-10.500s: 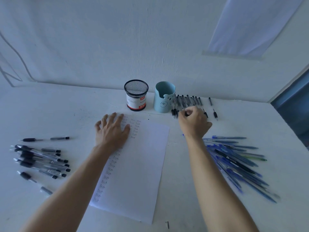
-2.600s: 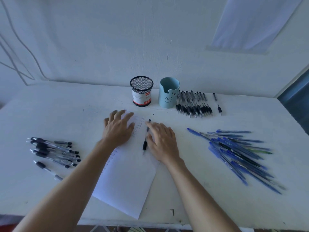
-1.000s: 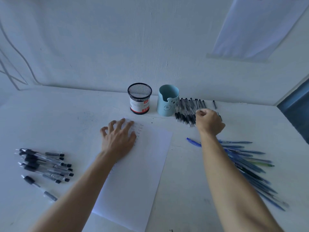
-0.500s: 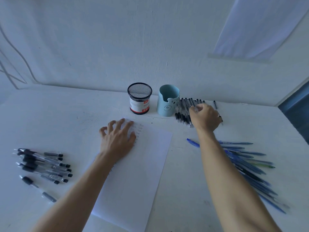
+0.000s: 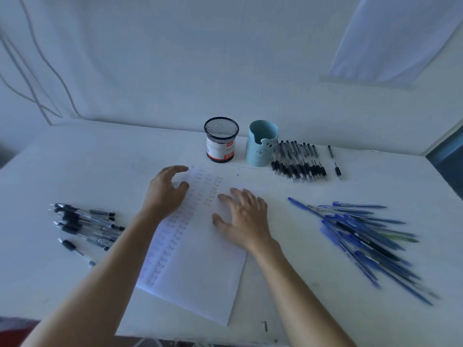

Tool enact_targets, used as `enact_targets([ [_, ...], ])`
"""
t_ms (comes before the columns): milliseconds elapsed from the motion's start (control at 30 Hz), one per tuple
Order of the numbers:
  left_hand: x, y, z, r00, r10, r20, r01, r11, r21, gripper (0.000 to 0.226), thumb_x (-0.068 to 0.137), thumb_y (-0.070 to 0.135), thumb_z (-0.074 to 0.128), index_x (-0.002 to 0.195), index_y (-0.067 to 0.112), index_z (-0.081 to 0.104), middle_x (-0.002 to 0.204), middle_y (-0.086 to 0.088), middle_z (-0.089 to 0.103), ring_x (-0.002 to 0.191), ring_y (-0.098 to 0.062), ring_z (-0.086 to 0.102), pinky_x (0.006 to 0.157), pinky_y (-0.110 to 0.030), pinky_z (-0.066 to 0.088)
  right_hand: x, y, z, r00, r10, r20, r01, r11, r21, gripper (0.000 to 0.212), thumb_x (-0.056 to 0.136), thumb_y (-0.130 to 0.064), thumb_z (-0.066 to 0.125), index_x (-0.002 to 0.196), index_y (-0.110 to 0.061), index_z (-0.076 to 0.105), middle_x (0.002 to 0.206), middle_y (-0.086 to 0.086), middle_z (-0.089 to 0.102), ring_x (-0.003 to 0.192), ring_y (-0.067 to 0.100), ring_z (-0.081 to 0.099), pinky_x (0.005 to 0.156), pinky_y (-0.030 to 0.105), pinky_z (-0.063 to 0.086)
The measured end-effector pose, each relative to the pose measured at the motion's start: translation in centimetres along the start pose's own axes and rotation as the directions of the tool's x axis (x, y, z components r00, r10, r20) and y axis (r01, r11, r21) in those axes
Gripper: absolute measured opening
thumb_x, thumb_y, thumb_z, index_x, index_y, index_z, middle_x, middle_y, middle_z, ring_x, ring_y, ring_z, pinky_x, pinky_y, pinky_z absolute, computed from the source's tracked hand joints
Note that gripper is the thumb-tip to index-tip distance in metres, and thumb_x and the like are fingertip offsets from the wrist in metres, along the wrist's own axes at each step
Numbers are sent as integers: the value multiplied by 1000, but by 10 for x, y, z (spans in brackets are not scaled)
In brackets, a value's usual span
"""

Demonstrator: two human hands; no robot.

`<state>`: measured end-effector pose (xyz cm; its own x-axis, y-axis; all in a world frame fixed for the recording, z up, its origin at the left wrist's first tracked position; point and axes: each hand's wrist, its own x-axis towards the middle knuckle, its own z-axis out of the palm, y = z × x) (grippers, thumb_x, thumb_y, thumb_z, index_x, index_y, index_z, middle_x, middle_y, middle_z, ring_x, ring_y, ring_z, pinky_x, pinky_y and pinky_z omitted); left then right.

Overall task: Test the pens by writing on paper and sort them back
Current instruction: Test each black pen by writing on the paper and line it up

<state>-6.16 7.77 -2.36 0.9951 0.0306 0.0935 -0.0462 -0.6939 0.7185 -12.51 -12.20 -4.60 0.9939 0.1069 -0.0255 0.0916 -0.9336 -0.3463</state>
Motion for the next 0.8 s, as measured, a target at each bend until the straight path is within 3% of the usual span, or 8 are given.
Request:
enact_targets([
  [133,-19,-27,-24,999,32,11,-33,963,267,27,87,10,63,108,23,73,122,-5,67,116,-29,54,100,-43,35,-6,-4,6,993,2,119,6,998,-65,67,94,-65,36,154,-41,21,167,-3,4,153,21,-4,120,53,-4],
  [300,-42,-53,-59,996,-83,-39,91,863,496,35,83,20,61,116,32,67,136,0,55,129,-25,39,102,-42,19,-7,-7,8,993,-8,120,22,993,-112,67,94,-67,33,155,-45,16,167,-3,-1,153,23,-7,119,57,-6],
  [367,-47,-62,-68,986,-148,-71,164,839,520,43,83,22,60,125,30,63,141,-2,51,134,-27,34,108,-46,16,-8,-7,9,994,-13,111,26,993,-118,67,93,-69,30,155,-45,16,167,-3,0,153,23,-6,119,57,-5],
  [467,-51,-71,-77,969,-216,-116,245,820,517,48,86,25,56,134,25,60,144,-4,51,138,-28,30,111,-47,17,-9,-8,11,997,-18,77,28,991,-130,80,80,-75,11,154,-46,16,167,-4,3,153,23,-3,118,57,-4],
  [567,-57,-76,-84,968,-216,-126,250,855,453,53,81,39,40,127,30,65,142,1,54,137,-27,31,114,-45,15,-10,-8,13,998,-13,63,22,991,-135,88,72,-75,2,154,-46,15,167,-4,3,153,23,-3,119,57,-3],
  [667,-64,-75,-91,973,-199,-118,230,882,412,49,76,26,39,115,32,68,138,2,55,135,-27,33,113,-43,12,-11,-8,14,999,-12,52,19,990,-140,88,72,-74,2,154,-46,15,167,-4,3,153,23,-2,119,57,-3],
  [800,-66,-81,-90,980,-162,-117,196,891,410,45,74,-2,55,107,22,73,127,-4,63,125,-34,46,108,-47,27,-11,-8,16,999,-7,44,13,990,-139,86,74,-75,3,154,-46,16,167,-4,4,153,23,-2,119,57,-3],
])
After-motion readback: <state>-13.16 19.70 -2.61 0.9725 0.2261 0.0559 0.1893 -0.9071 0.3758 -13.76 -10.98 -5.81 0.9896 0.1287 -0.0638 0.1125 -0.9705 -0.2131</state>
